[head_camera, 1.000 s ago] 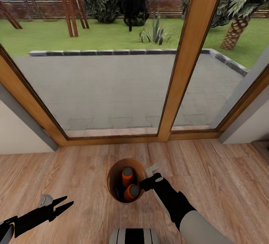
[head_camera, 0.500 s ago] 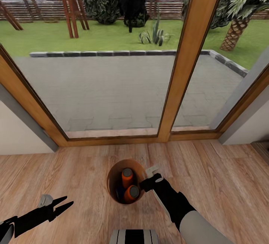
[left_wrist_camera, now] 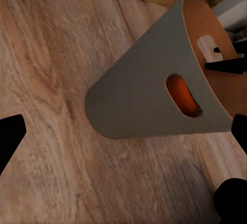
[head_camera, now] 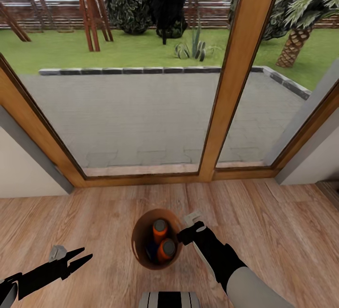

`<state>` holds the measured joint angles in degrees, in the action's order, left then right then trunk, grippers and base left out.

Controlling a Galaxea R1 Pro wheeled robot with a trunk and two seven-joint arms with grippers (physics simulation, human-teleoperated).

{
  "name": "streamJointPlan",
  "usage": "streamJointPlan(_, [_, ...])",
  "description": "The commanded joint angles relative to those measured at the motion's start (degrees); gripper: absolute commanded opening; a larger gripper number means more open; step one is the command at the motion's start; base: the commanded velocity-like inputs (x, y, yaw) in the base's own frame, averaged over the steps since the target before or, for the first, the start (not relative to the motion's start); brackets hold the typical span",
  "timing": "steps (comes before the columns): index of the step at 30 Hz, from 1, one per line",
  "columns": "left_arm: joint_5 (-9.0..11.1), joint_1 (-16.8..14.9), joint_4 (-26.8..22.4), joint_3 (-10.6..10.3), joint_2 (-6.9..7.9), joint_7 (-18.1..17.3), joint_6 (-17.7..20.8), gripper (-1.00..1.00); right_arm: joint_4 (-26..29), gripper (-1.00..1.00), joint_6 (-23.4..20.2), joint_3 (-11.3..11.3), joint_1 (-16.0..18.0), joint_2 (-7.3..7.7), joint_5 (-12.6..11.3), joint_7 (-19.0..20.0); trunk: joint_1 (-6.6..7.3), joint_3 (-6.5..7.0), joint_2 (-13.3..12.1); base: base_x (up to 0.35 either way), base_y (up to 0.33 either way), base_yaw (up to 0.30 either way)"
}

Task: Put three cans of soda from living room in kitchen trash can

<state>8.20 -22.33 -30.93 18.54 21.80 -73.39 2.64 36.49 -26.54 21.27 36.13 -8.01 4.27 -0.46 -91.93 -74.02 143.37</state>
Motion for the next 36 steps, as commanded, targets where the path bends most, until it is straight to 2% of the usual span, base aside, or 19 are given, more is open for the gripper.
streamJointPlan(1, [0.01, 0.00, 0.00, 0.00, 0.00, 0.00, 0.00, 1.00, -0.01, 1.00, 0.00, 0.00, 0.00, 0.01, 0.08, -0.04, 0.00, 0.00, 0.00, 0.000, 0.000, 0.000])
streamJointPlan(36, [0.05, 0.00, -0.06, 0.00, 0.00, 0.00, 0.00, 1.00, -0.01, 1.00, 0.08, 0.08, 0.00, -0.43, -0.15, -0.05, 0.00, 0.00, 0.00, 0.000, 0.000, 0.000])
